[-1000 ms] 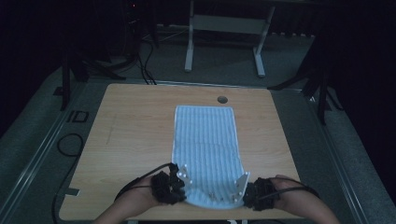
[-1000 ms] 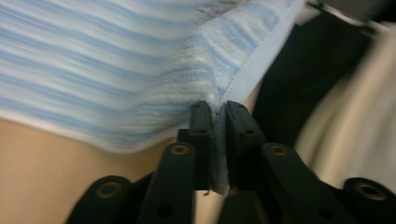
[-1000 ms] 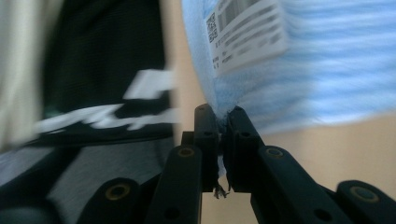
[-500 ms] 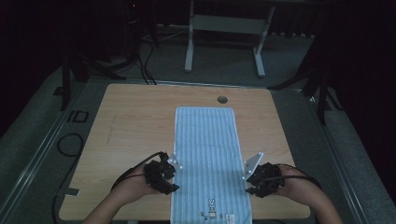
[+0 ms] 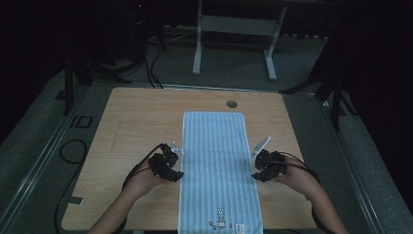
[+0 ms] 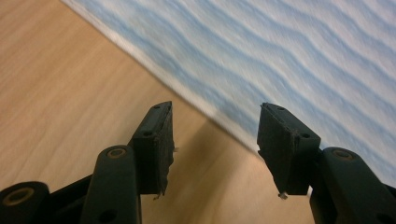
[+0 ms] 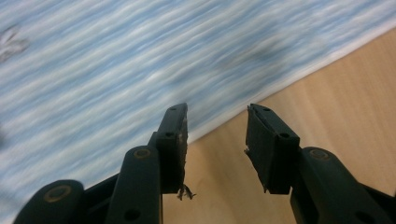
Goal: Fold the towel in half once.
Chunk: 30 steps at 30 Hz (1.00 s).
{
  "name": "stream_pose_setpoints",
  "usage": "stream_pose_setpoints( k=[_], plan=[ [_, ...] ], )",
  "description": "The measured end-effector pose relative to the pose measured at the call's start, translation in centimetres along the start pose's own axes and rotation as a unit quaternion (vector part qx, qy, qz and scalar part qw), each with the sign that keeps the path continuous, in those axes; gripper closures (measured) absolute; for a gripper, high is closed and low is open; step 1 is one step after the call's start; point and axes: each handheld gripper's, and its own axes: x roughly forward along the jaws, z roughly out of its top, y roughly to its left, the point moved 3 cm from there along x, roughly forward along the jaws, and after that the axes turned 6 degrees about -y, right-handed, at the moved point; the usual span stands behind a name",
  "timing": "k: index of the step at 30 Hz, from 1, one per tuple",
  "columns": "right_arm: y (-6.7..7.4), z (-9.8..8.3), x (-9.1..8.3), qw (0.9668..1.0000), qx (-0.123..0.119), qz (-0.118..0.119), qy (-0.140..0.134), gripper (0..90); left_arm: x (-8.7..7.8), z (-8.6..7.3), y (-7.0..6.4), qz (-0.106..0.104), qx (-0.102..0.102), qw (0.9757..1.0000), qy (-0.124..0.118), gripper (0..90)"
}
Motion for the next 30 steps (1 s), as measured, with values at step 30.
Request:
stream_pose_setpoints(
  k=[30],
  plan=[
    [2.1,-0.7,4.8,0.9993,0.027,0.016,0.022,58.2,3.3,-1.0,-3.1,-0.036,0.058,0.9976,0.015,43.1]
  ],
)
